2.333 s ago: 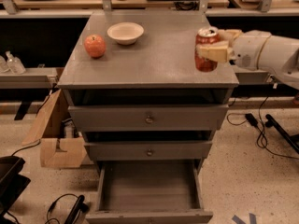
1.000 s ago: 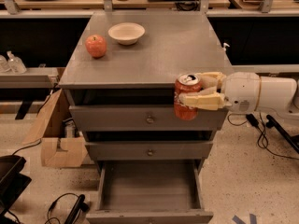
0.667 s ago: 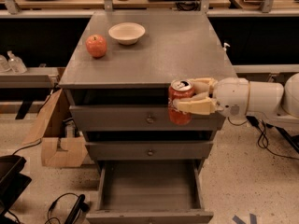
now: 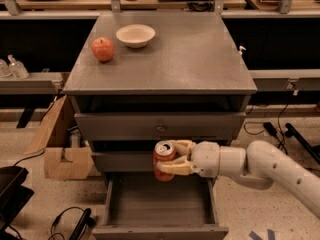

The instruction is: Place coke can into bottom drawer

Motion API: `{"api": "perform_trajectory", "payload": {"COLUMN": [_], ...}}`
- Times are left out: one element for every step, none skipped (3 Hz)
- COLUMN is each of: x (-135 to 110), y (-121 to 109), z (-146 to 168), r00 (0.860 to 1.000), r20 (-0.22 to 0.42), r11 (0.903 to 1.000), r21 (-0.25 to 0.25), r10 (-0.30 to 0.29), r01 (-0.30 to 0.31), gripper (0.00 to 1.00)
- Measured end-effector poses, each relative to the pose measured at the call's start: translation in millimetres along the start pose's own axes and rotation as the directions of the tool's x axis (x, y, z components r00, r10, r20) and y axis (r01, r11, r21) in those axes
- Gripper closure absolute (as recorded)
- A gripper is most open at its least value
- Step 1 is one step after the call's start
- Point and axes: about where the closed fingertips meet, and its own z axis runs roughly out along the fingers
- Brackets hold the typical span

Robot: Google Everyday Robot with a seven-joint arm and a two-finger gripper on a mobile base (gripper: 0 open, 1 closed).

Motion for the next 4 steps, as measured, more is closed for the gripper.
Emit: {"api": "perform_trajectory", "payload": {"x": [74, 123, 138, 147], "y": [12, 19, 22, 23], "z": [28, 43, 43, 59], "r00": [0.999, 0.993, 0.986, 0.985], "r20": [0.022, -0.017, -0.046, -0.05], "r11": [0.9992, 0.9922, 0.9848, 0.9832], "r21": [0.005, -0.04, -0.053, -0.072], "r10": [0.041, 0.117, 0.163, 0.164], "r01": [-0.041, -0.118, -0.165, -0.168], "gripper": [1.0, 1.0, 1.0, 1.0]}}
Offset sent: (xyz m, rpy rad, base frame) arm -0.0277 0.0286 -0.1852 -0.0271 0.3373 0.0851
